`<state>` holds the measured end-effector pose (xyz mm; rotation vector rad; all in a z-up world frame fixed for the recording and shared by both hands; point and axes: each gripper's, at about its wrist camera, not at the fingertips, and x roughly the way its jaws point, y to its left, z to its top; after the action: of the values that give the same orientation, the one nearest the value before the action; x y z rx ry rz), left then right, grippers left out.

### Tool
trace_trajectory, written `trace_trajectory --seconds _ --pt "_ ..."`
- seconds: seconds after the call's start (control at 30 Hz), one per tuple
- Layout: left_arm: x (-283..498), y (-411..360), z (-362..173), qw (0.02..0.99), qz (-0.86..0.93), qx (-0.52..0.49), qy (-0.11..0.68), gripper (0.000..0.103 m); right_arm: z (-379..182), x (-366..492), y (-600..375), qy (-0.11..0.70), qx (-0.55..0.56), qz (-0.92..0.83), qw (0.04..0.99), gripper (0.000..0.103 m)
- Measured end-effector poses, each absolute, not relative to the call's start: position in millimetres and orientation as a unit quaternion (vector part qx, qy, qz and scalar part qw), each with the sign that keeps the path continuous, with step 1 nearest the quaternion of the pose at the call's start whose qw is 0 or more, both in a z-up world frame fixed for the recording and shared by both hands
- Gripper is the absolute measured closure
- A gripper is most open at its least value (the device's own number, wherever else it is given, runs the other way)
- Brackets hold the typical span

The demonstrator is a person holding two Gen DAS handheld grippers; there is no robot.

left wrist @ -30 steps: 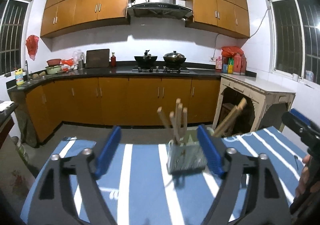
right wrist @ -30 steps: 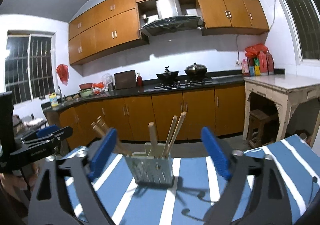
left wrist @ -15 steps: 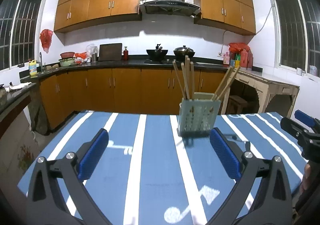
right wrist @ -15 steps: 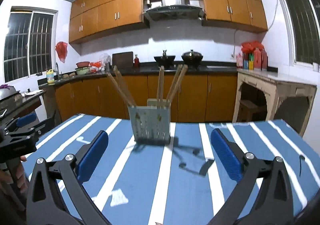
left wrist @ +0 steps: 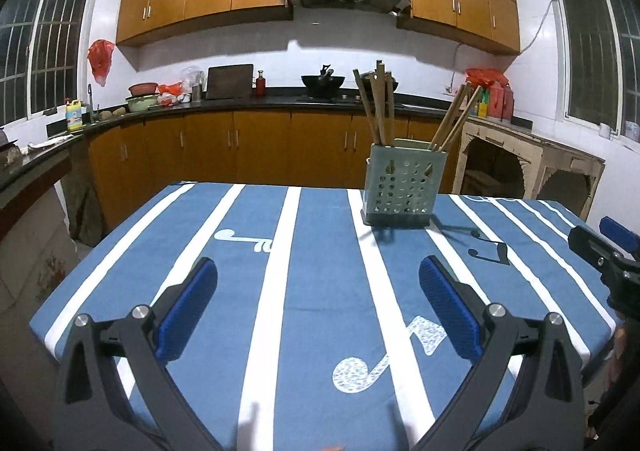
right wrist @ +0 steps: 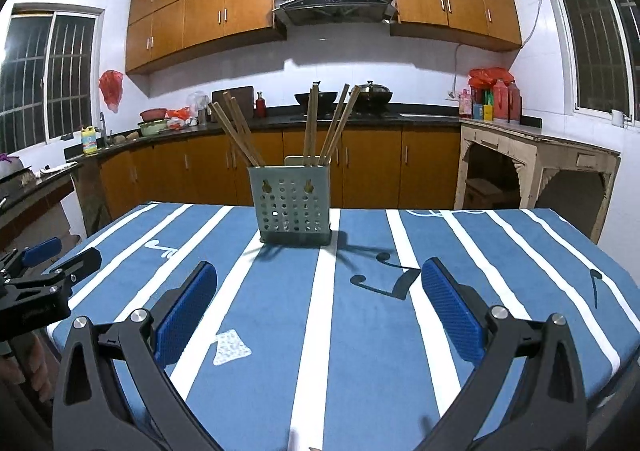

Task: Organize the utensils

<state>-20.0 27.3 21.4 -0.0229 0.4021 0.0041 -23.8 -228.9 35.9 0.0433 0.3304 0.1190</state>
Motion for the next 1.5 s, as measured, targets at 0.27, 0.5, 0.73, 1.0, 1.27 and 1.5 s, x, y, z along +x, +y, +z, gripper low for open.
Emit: trace_trajectory --seconds 0.27,0.5,0.73,1.0,1.27,1.5 --pt "-23 23 16 0.979 0.0 0.0 0.203 0.004 26 -26 -229 0.176 0.026 0.058 0.982 0.002" --pt "-25 22 17 0.981 -0.003 -0.002 0.195 0.004 27 -28 -231 0.17 0.031 0.055 0.983 0.002" --pt "-26 21 15 0.981 -0.006 -0.003 0.196 0.004 23 -26 -233 0.176 0.036 0.052 0.982 0.002" --pt "-26 19 13 0.981 -0.009 -0.003 0.196 0.004 25 -27 -232 0.173 0.036 0.054 0.983 0.002" --pt "-26 18 13 0.98 -0.009 -0.005 0.197 0.004 25 -27 -233 0.173 0.036 0.053 0.983 0.002" --pt "-26 18 13 0.98 -0.009 -0.005 0.198 0.004 25 -27 -233 0.172 0.036 0.053 0.983 0.002"
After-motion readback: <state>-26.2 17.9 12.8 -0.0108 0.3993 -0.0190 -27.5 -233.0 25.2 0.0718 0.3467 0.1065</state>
